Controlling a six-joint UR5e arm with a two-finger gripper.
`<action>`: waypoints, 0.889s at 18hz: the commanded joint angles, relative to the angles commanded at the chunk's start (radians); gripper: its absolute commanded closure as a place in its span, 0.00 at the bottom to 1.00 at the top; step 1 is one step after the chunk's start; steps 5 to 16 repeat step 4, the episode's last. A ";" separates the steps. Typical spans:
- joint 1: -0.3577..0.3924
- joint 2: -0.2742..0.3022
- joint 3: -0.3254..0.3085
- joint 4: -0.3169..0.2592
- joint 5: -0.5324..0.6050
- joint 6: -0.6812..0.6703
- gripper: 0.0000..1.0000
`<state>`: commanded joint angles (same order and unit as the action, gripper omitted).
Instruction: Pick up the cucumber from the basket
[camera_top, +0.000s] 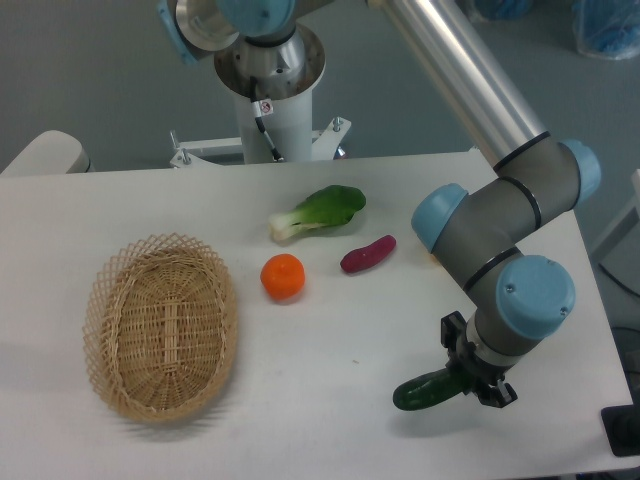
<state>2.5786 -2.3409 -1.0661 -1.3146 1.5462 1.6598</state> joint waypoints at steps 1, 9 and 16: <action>-0.002 0.002 -0.005 0.000 -0.002 -0.002 0.73; -0.002 0.003 -0.009 0.002 -0.002 -0.002 0.73; -0.002 0.003 -0.009 0.002 -0.002 -0.002 0.73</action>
